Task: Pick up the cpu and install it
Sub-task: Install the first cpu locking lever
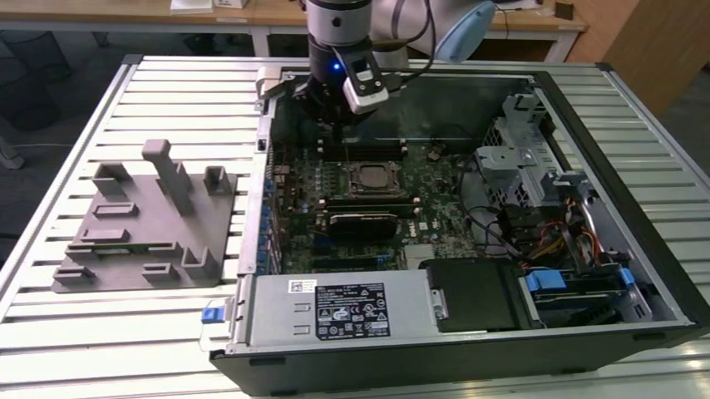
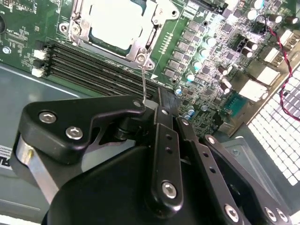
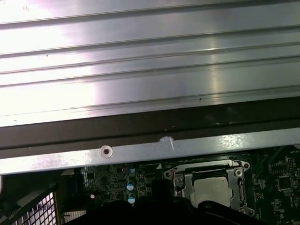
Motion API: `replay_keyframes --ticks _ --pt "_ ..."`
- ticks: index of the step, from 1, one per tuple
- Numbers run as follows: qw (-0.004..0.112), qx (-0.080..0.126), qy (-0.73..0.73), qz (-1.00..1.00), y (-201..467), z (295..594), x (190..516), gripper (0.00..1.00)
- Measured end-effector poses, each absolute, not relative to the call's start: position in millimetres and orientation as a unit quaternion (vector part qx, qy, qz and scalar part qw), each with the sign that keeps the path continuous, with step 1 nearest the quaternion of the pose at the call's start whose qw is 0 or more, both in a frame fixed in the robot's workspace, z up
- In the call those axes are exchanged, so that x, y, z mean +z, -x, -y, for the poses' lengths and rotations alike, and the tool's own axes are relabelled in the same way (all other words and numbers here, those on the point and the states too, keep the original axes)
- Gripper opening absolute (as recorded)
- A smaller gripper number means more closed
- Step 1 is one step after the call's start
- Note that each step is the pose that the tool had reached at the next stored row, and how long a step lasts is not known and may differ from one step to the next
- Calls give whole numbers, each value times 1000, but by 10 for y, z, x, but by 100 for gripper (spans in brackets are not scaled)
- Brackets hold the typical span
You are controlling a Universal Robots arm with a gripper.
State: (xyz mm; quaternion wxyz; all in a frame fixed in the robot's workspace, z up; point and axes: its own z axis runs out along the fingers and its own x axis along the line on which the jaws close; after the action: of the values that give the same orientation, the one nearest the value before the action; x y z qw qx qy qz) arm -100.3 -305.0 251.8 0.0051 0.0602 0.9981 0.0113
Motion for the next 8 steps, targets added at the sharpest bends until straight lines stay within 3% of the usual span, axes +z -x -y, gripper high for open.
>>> replay_keyframes --ticks 8 --pt "5 11 -60 -998 919 3049 2518 11"
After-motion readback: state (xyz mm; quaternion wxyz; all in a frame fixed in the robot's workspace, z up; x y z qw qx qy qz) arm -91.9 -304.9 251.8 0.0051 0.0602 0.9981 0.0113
